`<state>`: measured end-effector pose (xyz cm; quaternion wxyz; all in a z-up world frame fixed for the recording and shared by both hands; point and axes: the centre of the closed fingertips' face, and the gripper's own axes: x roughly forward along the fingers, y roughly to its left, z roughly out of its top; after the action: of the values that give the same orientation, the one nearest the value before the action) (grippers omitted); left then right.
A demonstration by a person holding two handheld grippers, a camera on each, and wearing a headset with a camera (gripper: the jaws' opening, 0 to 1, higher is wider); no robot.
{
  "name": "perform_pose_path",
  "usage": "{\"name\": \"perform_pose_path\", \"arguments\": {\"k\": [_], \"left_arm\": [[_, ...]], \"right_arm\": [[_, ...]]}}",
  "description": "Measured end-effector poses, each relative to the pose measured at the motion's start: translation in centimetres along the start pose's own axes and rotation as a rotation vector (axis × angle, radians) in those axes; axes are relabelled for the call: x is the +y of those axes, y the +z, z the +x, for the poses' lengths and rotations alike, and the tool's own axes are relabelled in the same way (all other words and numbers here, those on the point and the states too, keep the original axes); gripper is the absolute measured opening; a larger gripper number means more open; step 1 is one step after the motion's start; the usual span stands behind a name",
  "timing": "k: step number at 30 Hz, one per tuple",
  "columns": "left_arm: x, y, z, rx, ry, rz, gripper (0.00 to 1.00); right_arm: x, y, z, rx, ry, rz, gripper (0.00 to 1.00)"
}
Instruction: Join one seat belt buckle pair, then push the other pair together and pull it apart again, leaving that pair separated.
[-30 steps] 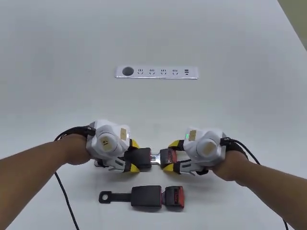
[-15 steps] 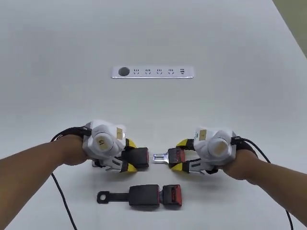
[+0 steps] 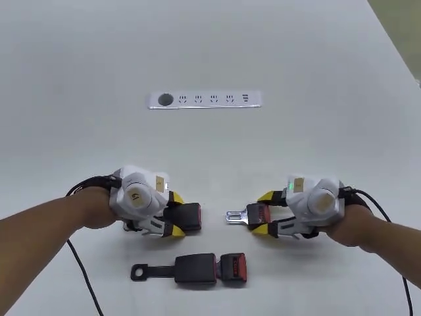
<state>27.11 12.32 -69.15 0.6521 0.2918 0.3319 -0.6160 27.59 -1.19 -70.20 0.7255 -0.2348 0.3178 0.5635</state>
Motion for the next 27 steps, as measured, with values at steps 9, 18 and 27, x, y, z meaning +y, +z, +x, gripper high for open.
{"name": "perform_pose_path", "arguments": {"k": [9, 18, 27], "left_arm": [[-0.1, 0.0, 0.1, 0.003, 0.000, -0.001, 0.35], [0.0, 0.0, 0.1, 0.003, 0.000, -0.003, 0.36], [0.1, 0.0, 0.1, 0.023, 0.020, -0.032, 0.36]], "right_arm": [[-0.3, -1.2, -1.2, 0.001, -0.006, 0.003, 0.35], [-0.2, -1.6, -1.8, 0.008, -0.008, 0.004, 0.35], [-0.3, -1.8, -2.2, 0.032, -0.062, 0.010, 0.38]]}}
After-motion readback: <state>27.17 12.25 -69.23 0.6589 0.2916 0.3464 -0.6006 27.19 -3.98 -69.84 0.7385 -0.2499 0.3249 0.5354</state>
